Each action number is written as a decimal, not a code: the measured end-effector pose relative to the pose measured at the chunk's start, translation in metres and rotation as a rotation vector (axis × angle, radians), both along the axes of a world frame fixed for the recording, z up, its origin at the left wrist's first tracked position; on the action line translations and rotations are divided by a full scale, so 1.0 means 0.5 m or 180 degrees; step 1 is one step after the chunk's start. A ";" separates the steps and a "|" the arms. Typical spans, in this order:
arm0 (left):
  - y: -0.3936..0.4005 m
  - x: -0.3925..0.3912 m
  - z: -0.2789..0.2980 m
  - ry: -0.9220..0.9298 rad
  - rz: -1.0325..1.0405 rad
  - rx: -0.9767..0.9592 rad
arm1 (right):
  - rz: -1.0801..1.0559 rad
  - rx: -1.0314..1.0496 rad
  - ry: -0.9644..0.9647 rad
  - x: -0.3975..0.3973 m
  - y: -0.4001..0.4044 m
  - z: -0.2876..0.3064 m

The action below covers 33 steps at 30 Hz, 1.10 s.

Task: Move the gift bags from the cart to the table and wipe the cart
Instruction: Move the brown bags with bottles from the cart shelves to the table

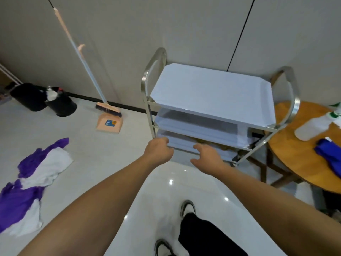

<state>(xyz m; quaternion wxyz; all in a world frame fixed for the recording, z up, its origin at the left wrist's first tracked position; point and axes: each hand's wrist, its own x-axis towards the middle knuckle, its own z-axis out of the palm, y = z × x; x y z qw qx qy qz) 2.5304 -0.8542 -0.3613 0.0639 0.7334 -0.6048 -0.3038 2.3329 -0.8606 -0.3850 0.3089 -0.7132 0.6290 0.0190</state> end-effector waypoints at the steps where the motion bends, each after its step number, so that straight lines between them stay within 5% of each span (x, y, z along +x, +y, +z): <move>1: -0.026 0.001 -0.012 0.0035 -0.0022 0.0002 | -0.0020 0.0049 0.0029 -0.001 -0.024 -0.012; 19: -0.376 -0.003 -0.300 0.0048 -0.0129 0.0462 | -0.0746 0.0489 -0.0149 0.015 -0.358 -0.295; 33: -0.629 -0.060 -0.716 0.0041 -0.0677 -0.0789 | -0.1286 -0.0755 0.0069 -0.014 -0.586 -0.715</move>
